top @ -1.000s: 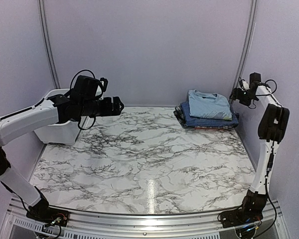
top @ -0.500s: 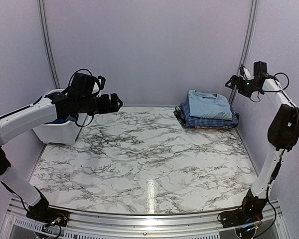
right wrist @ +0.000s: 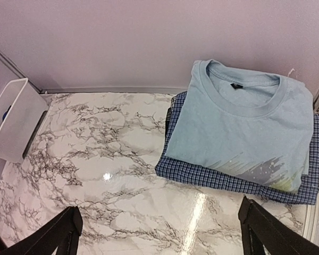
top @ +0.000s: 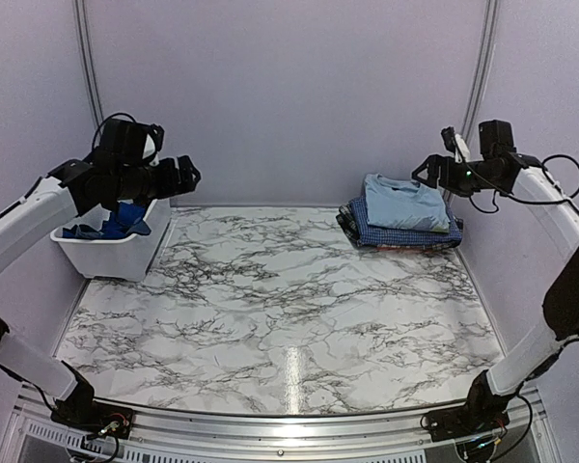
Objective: Fold and stack the mixed laundry pile
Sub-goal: Pick up the crumpled skirt and place it in the bin.
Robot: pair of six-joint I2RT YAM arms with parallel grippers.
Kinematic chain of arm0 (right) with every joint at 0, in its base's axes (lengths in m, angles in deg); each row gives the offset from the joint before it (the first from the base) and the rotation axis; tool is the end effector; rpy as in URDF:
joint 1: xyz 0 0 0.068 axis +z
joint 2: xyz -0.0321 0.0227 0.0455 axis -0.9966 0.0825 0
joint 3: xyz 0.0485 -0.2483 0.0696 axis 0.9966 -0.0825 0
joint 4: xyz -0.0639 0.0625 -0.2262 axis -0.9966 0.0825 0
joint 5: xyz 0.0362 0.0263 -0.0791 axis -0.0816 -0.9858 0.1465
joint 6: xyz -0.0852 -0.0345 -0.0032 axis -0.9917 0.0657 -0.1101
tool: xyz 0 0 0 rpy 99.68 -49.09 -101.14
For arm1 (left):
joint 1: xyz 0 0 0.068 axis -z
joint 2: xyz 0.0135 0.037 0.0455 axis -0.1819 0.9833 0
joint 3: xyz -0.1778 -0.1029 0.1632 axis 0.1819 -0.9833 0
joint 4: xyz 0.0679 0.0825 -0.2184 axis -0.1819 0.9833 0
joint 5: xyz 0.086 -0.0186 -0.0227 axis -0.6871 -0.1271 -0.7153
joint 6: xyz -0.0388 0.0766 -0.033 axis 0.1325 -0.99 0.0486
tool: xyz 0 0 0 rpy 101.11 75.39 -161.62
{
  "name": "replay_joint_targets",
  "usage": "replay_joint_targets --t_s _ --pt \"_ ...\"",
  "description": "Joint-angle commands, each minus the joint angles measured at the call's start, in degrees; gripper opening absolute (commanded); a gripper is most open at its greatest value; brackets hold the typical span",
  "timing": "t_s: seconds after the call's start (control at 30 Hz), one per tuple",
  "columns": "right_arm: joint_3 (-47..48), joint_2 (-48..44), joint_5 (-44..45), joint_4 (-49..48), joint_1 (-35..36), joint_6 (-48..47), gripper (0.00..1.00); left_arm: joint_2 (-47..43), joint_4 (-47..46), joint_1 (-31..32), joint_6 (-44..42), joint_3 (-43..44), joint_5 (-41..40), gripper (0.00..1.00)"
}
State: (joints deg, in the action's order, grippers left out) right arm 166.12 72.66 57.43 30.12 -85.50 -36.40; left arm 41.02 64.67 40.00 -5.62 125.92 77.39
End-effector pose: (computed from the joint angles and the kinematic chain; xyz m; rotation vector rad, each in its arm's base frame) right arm 0.3575 0.0349 0.3521 -0.1682 2.1546 0.5413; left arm 0.3088 -0.1607 0.3621 -0.0064 2.0153 -0.4552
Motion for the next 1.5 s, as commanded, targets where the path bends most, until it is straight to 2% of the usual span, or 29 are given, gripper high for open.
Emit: replay_joint_targets --t_s 0.0,0.13,0.23,0.37,0.47,0.7,0.93,1.0,1.03,1.13,1.17,1.23,1.37,1.47 --pt "-5.5 -8.5 4.1 -2.8 0.1 -2.1 0.98 -3.1 6.7 -8.2 0.9 2.8 -4.7 0.99" --pt "-12.4 -14.7 8.0 -6.1 0.1 -2.4 0.98 -0.8 7.9 -17.8 1.8 2.8 -4.0 0.99" --pt "-15.7 -17.6 11.8 -8.1 0.1 0.4 0.99 5.4 8.0 -24.7 0.7 6.2 -0.4 0.99" --pt "-18.7 -18.8 8.6 -10.9 0.1 0.3 0.99 16.1 8.4 -28.8 -2.3 14.5 -0.6 0.99" --pt "-17.3 -16.4 8.7 -9.6 0.1 -0.3 0.99 24.5 10.1 -32.0 -2.0 21.4 -0.1 0.99" --pt "-14.3 -10.8 8.3 -7.4 -0.5 -0.2 0.99 40.9 16.3 -33.6 -1.6 34.0 2.6 0.99" --pt "-13.0 -5.8 7.1 -8.0 -1.1 1.3 0.99 50.1 18.1 -33.5 -0.8 35.6 6.7 0.98" --pt "-12.5 -4.7 6.8 -7.9 -1.4 1.3 0.99 51.7 18.1 -33.5 -0.8 35.9 7.6 0.89" --pt "-12.3 -4.2 6.4 -8.0 -1.5 1.2 0.99 52.0 18.1 -33.6 -0.9 36.4 8.1 0.78" --pt "-11.9 -2.8 5.8 -8.0 -1.7 1.2 0.98 51.3 17.7 -33.6 -1.5 39.5 8.4 0.23" --pt "-11.8 -2.4 5.4 -8.0 -1.8 1.2 0.98 50.8 17.5 -33.6 -1.7 41.2 8.4 0.09" --pt "-11.4 -1.5 4.8 -8.1 -2.1 1.5 0.97 49.7 17.1 -33.6 -2.3 45.2 8.3 0.00" --pt "-10.0 -0.4 3.3 -7.9 -3.1 1.6 0.96 47.4 16.3 -33.6 -2.7 53.4 8.3 0.00" --pt "-10.1 -0.7 1.4 -8.8 -4.7 2.1 0.96 44.3 13.8 -33.6 -1.7 55.2 8.3 0.00"
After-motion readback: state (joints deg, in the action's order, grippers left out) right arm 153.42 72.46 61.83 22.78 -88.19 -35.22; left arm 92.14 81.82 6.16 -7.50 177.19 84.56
